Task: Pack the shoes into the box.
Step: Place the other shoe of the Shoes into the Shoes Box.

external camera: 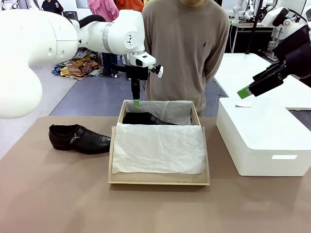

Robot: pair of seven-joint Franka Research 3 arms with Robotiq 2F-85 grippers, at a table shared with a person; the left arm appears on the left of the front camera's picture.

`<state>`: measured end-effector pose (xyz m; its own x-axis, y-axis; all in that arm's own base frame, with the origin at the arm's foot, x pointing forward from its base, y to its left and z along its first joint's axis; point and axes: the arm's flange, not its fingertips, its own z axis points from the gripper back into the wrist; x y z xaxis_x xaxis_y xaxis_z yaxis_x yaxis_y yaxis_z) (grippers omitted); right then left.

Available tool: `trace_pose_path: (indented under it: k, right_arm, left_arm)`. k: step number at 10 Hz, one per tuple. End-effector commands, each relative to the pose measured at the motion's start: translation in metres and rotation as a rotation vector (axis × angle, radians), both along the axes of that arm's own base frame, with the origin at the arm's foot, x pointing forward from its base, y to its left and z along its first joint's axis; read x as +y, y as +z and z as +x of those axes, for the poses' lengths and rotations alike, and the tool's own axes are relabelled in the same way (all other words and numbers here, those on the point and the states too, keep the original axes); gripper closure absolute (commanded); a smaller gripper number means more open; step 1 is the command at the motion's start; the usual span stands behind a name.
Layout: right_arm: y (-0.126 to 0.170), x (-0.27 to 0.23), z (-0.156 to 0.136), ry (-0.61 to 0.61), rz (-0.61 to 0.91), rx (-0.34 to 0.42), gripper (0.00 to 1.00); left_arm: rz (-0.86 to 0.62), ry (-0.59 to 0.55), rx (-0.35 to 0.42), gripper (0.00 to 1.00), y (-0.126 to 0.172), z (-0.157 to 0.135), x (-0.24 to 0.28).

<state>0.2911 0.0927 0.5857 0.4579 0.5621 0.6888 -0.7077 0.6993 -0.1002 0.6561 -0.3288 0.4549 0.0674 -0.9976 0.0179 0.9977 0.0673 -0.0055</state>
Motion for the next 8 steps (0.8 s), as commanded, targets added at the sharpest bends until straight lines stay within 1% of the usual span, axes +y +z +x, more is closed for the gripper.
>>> trace_pose_path:
  k: [1, 4, 6, 7, 8]
  right_arm:
    - [0.0, 0.0, 0.0, 0.006, 0.007, 0.001, 0.0]
    - [0.0, 0.0, 0.0, 0.006, 0.007, 0.001, 0.0]
    - [0.0, 0.0, 0.0, 0.006, 0.007, 0.001, 0.0]
    - [0.0, 0.0, 0.0, 0.006, 0.007, 0.001, 0.0]
    - [0.0, 0.0, 0.0, 0.006, 0.007, 0.001, 0.0]
  left_arm:
    - [-0.002, 0.002, -0.006, 0.0, 0.003, 0.0, 0.001]
    - [0.0, 0.0, 0.0, 0.0, 0.0, 0.0, 0.0]
    - [0.008, -0.006, -0.061, 0.0, 0.03, -0.027, 0.025]
    - [0.009, -0.065, -0.054, 0.0, 0.039, -0.035, 0.041]
    - [0.003, -0.074, -0.048, 0.0, 0.047, -0.041, 0.061]
